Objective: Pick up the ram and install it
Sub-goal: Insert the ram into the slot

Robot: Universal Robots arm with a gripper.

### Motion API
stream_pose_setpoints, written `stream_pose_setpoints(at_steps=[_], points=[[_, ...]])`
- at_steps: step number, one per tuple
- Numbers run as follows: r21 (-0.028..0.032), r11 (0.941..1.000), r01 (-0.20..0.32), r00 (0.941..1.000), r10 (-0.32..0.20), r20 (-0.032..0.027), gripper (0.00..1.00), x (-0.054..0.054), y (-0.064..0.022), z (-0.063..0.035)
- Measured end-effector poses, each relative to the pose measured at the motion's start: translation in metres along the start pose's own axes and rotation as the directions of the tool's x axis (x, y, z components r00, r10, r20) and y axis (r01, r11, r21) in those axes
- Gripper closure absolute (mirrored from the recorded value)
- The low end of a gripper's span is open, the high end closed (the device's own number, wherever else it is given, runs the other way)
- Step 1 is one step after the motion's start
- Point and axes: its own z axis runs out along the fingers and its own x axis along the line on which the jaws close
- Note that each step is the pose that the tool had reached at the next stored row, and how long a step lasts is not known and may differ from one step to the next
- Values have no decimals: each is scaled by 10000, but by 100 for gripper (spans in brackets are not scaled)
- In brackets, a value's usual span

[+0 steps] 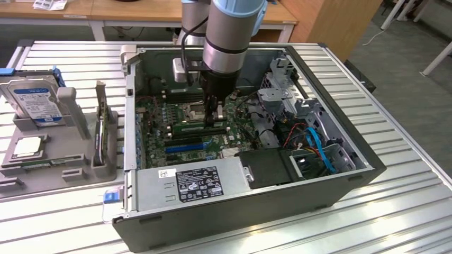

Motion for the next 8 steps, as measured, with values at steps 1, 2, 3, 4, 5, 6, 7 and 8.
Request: stream_pose_setpoints(at_steps=[1,2,3,4,5,6,7,8], points=[[0,10000,1,10000,-1,-1,89,0,0,2],[-1,10000,0,10000,0,-2,89,0,0,2],[-1,10000,0,10000,0,-2,89,0,0,2],[-1,10000,1,10000,-1,-2,89,0,0,2],[0,10000,1,10000,-1,-1,89,0,0,3],[0,10000,0,10000,0,-1,89,0,0,3],[1,10000,1,10000,-1,1,89,0,0,6],[1,10000,1,10000,-1,3,89,0,-1,10]])
